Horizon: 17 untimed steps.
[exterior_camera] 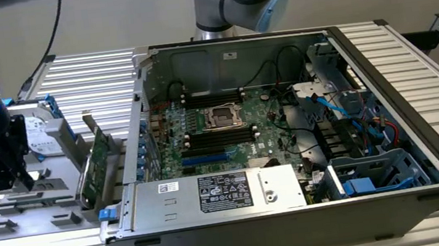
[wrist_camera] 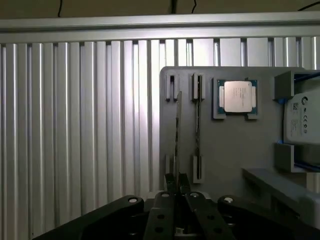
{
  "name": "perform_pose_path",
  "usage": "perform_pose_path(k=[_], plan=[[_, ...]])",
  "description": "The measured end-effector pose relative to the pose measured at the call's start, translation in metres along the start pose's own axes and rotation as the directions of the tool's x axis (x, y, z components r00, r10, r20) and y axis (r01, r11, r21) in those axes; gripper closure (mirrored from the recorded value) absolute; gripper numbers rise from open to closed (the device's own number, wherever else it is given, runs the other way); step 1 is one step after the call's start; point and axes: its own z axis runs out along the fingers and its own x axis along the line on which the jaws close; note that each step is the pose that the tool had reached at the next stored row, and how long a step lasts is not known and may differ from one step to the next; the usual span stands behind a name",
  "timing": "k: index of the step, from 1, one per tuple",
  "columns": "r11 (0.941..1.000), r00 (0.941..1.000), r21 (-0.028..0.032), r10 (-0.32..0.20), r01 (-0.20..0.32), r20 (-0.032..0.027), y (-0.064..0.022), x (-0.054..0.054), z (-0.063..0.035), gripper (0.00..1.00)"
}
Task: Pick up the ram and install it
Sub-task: 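Pick up the ram and move it above insertion slot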
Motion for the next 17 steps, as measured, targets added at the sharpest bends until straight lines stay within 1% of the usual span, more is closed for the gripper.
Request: perform_pose_path(k=[8, 13, 17], plan=[[0.9998, 1.0000, -0.0162, -0.009, 0.009, -0.0010, -0.0249, 0.000, -0.0384, 0.86], [0.9994, 0.9999, -0.0332, -0.013, 0.013, -0.0017, -0.0382, 0.000, -0.0585, 0.86], [0.9989, 0.9998, -0.0433, -0.019, 0.018, -0.0021, -0.0483, 0.001, -0.0745, 0.86]])
